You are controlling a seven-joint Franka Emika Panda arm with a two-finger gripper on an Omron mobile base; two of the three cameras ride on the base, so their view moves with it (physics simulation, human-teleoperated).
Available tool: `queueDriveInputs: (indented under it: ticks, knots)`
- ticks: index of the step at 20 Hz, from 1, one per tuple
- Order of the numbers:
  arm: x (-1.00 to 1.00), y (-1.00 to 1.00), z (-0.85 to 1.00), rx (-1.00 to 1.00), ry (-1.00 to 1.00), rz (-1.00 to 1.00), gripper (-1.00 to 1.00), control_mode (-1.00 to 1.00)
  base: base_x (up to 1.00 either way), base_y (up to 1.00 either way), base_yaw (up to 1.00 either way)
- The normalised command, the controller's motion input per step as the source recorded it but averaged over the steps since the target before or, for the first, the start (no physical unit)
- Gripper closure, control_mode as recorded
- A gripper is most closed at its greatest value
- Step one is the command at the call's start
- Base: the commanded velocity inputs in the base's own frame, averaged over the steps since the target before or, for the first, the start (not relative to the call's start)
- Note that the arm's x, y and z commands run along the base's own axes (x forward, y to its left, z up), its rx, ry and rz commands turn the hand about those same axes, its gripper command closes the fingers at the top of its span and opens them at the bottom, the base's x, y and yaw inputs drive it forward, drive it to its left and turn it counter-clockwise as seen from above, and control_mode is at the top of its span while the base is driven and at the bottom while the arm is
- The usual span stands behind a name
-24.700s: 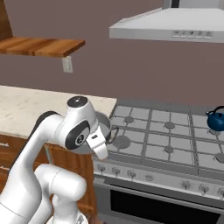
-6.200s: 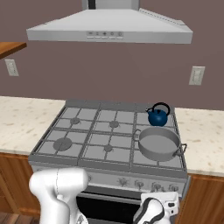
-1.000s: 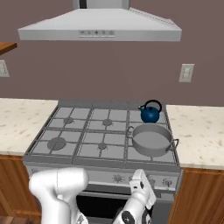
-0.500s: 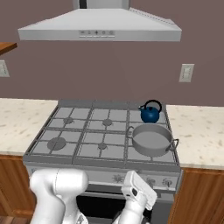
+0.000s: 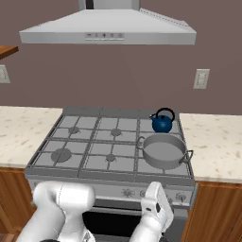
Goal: Pick the kettle from the cabinet and place it on a stove burner. Then pick the pot from the counter and place it on another stove burner. Finally, turn both burners on.
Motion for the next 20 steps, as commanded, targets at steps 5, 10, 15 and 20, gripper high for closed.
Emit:
queueDriveInputs:
  ticks: [5,10,15,20]
  knots:
    - [-0.34,-0.4,0.37,0.67,0.08,0.2,-1.0,-1.0,0.0,0.0,0.0]
    - [-0.55,-0.37,0.14,0.66,0.04,0.15,-1.0,-1.0,0.0,0.0,0.0]
    - [-0.94,-0.52,0.12,0.74,0.0,0.0,-1.0,-1.0,0.0,0.0,0.0]
    - [-0.95,-0.62,0.22,0.71,0.0,0.0,-1.0,-1.0,0.0,0.0,0.0]
